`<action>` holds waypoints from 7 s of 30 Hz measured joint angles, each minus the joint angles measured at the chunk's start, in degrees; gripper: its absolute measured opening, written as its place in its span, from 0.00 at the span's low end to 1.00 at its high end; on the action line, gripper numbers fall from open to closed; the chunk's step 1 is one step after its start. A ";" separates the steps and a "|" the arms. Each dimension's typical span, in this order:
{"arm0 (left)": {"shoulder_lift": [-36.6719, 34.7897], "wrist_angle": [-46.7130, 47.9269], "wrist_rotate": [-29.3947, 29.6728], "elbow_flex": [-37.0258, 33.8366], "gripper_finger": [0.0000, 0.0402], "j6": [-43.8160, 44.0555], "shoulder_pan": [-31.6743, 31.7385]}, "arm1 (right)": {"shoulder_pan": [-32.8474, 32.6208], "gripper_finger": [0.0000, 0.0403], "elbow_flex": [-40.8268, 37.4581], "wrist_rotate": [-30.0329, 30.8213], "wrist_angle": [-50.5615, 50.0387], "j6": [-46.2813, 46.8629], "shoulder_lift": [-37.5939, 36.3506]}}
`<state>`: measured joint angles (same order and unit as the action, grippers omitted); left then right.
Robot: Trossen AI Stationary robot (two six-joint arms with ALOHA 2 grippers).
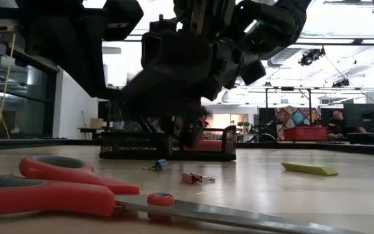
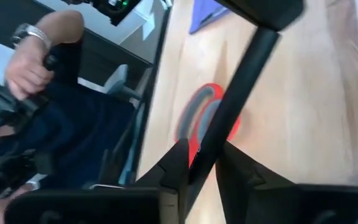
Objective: Pick and place office supplies into organizer
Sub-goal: Put the black pen into the desk organizer, then put the orange scissors into the desk organizer
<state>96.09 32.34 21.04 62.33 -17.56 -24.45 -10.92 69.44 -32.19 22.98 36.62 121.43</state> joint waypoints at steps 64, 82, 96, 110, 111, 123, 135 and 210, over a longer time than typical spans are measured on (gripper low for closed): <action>-31.23 -76.44 13.00 -45.76 0.26 16.54 -25.11 | 8.21 0.04 0.23 27.84 5.48 -34.48 -9.57; -31.23 -83.17 12.81 -50.89 0.26 15.34 -25.07 | 12.73 0.04 0.21 31.57 4.51 -35.40 -9.99; -31.23 -82.77 13.73 -50.88 0.26 15.16 -25.07 | 13.65 0.03 -1.14 41.27 2.08 -36.93 -10.93; -31.21 -81.44 13.90 -50.88 0.26 15.18 -25.07 | 12.43 0.03 -1.01 48.31 4.82 -41.51 -11.65; -31.21 -81.41 13.90 -50.88 0.26 15.37 -25.07 | 12.55 0.03 -1.01 49.92 3.90 -41.52 -11.65; -31.21 -81.37 13.90 -50.88 0.26 15.86 -25.07 | 16.45 0.03 -1.03 47.41 -2.49 -35.22 -11.08; -31.19 -81.29 13.88 -50.88 0.26 16.26 -25.07 | 15.58 0.03 -1.06 42.70 -1.39 -31.72 -6.37; -31.21 -72.74 21.22 -50.84 0.26 16.50 -25.05 | -13.88 0.51 -0.77 42.49 -14.58 6.54 -8.90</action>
<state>64.89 -40.40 42.26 11.49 -1.06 -49.50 -24.80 68.66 10.29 8.40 43.16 112.53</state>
